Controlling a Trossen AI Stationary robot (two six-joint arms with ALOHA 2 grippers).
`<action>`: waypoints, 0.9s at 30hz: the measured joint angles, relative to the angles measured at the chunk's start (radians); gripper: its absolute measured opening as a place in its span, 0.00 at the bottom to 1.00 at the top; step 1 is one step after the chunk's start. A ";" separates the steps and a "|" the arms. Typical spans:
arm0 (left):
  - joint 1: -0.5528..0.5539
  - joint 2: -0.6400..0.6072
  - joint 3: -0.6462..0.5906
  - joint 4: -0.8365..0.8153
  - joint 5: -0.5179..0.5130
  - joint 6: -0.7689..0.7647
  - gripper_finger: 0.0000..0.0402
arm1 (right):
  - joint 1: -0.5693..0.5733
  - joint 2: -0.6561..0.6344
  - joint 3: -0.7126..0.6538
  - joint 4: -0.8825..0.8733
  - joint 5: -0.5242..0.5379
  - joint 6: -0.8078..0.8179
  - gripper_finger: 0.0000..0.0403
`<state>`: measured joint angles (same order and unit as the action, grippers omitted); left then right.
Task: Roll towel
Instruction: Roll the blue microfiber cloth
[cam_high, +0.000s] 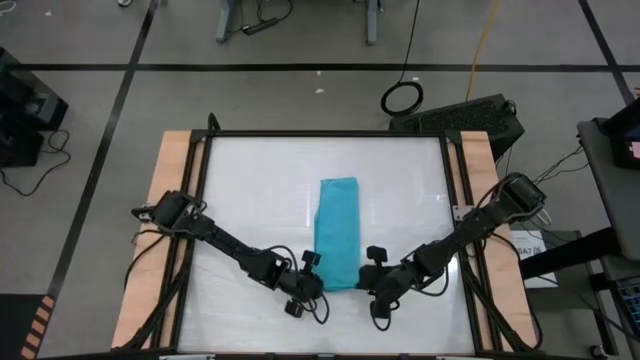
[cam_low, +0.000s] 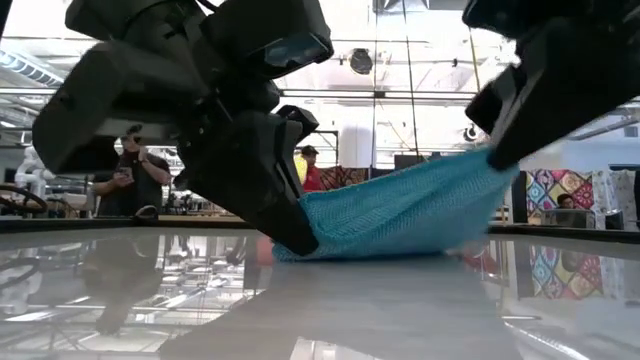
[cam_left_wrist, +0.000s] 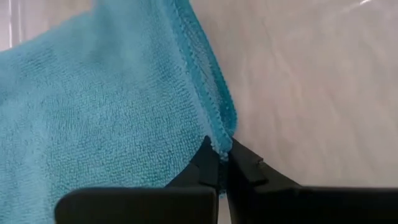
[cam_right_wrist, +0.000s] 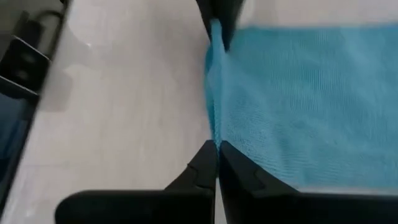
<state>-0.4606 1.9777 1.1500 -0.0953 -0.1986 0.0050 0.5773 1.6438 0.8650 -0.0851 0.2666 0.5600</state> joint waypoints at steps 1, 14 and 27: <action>0.000 -0.002 0.000 0.004 0.008 -0.012 0.02 | -0.003 0.002 0.000 -0.016 -0.007 0.012 0.00; -0.017 -0.018 -0.013 0.101 0.025 -0.153 0.02 | -0.008 0.003 -0.001 -0.041 -0.006 0.087 0.00; -0.024 -0.019 -0.255 0.610 -0.005 -0.387 0.02 | -0.008 0.003 -0.083 0.071 -0.002 0.168 0.00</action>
<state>-0.4850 1.9591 0.8951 0.5148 -0.2039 -0.3825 0.5690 1.6466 0.7825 -0.0141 0.2646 0.7279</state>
